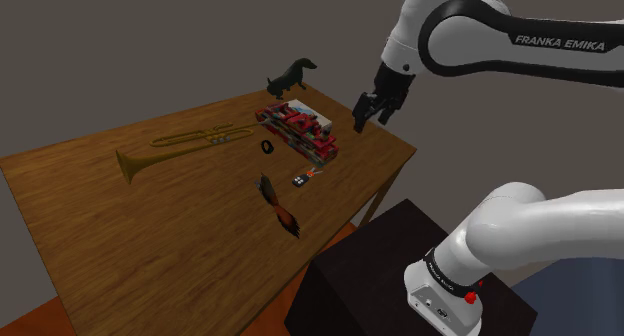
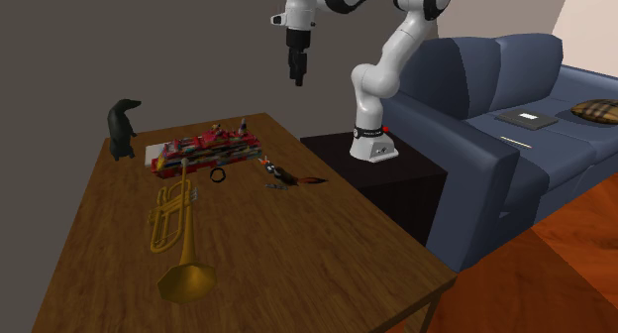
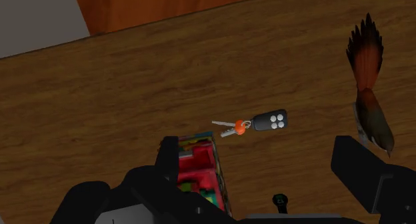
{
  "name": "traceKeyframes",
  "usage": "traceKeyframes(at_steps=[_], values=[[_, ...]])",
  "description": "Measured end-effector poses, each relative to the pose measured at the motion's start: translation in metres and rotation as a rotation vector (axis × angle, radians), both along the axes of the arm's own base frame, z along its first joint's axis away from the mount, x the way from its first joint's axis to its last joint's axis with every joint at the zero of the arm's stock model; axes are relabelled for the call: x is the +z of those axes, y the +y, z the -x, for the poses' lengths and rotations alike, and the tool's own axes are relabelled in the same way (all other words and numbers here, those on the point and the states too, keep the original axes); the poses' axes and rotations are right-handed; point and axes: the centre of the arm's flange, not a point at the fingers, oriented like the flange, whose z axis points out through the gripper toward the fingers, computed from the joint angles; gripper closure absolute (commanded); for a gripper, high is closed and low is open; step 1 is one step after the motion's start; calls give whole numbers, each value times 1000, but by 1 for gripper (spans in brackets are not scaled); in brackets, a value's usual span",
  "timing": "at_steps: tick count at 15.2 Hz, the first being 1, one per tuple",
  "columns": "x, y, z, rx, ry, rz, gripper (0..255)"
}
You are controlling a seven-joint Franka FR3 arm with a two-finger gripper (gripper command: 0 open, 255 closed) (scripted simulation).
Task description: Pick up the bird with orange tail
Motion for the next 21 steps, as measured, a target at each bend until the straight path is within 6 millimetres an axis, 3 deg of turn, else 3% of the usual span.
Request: traceKeyframes(at_steps=[21], values=[[-201,180,-31,-29,-43,-25,0]])
